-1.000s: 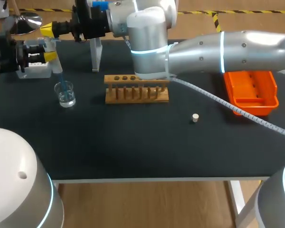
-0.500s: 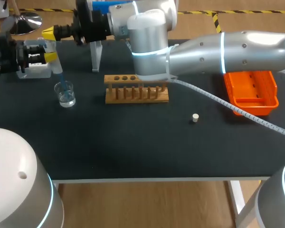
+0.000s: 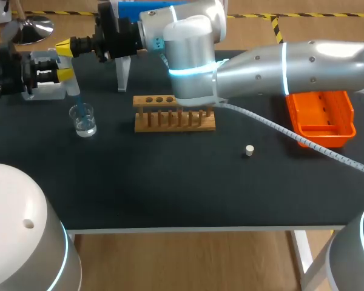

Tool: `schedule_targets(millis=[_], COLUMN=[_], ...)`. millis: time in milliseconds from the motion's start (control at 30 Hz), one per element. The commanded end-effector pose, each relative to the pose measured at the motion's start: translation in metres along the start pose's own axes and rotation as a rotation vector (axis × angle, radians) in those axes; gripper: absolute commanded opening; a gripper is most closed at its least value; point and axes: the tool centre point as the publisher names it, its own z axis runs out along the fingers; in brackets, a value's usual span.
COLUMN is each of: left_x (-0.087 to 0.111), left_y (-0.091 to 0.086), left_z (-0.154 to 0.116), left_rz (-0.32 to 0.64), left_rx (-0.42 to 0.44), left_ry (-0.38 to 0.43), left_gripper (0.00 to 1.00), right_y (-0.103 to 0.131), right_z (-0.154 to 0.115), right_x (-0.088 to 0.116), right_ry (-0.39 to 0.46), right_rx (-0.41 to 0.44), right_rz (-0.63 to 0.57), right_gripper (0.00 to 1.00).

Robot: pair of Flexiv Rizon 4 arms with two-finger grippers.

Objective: Invert the test tube, pick up the pipette, mount the tip to pipette, aspirate from beaker and dispense into the tube, eject the tip, return the pipette, and cap with the stopper.

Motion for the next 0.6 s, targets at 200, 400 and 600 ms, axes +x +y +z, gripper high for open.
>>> schedule_targets(millis=[200,400,600], left_x=[-0.002,-0.002,-0.002], left_y=[-0.007,-0.007,-0.007], left_z=[-0.001,-0.001,-0.001], left_rz=[0.001,0.001,0.001], left_rx=[0.001,0.001,0.001], left_ry=[0.005,0.005,0.005], left_gripper=[0.00,0.00,0.00], right_y=[0.037,0.059,0.064], right_z=[-0.018,-0.052,-0.106], right_x=[0.005,0.010,0.013], right_ry=[-0.002,-0.031,-0.076], right_rx=[-0.042,-0.022,0.019], right_rz=[-0.063,-0.108,-0.146], right_gripper=[1.00,1.00,1.00])
